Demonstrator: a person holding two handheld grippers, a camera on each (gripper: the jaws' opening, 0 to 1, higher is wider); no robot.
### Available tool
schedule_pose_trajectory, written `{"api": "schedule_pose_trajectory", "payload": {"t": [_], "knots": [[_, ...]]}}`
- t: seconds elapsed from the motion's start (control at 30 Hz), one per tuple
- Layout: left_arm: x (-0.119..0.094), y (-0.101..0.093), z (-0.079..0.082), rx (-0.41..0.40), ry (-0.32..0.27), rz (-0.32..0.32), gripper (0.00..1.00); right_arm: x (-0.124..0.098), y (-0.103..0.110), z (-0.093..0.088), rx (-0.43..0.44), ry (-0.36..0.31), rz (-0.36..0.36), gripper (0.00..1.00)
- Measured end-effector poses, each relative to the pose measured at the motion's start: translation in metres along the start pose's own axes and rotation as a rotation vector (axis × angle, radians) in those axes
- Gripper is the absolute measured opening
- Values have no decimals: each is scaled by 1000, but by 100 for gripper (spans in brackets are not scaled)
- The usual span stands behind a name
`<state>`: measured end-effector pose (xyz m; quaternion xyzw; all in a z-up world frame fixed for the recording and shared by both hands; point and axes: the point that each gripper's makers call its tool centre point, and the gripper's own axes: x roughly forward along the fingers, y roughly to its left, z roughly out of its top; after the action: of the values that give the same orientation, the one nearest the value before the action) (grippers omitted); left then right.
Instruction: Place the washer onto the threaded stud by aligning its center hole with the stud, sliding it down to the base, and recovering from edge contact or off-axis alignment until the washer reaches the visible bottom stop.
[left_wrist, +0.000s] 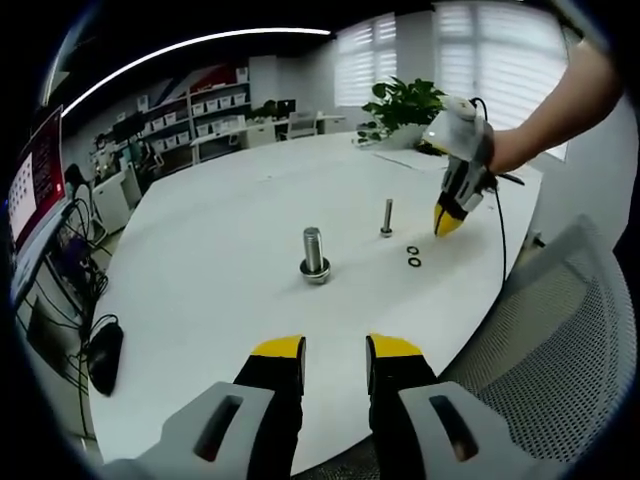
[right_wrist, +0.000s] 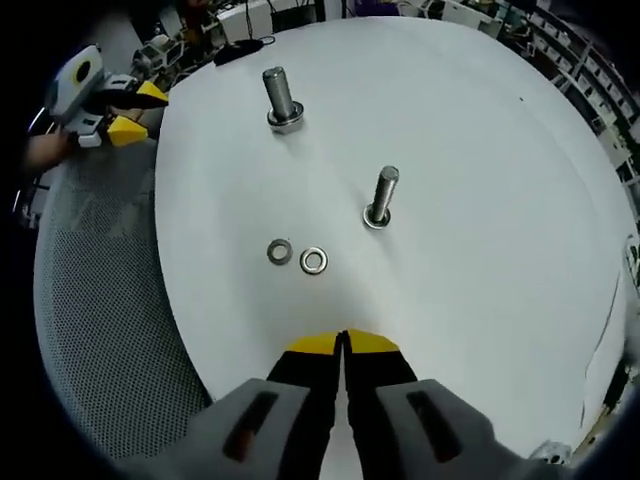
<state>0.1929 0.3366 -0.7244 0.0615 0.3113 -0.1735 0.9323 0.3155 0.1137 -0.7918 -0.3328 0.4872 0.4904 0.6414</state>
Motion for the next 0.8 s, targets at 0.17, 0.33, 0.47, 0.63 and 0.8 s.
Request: {"api": "schedule_pose_trajectory", "payload": {"t": [0.17, 0.33, 0.47, 0.63, 0.8], "knots": [[0, 0, -1, -2, 1, 1, 22, -3, -6, -11, 34, -6, -13, 8], [0, 1, -1, -2, 1, 3, 22, -8, -11, -19, 52, -19, -31, 14], [-1, 1, -1, -2, 2, 5, 22, -16, -19, -30, 78, -26, -72, 20], [-1, 1, -1, -2, 5, 5, 22, -21, -27, -47, 99, -18, -98, 22], [-1, 1, -2, -2, 7, 6, 22, -28, -36, -62, 134, -17, -118, 22]]}}
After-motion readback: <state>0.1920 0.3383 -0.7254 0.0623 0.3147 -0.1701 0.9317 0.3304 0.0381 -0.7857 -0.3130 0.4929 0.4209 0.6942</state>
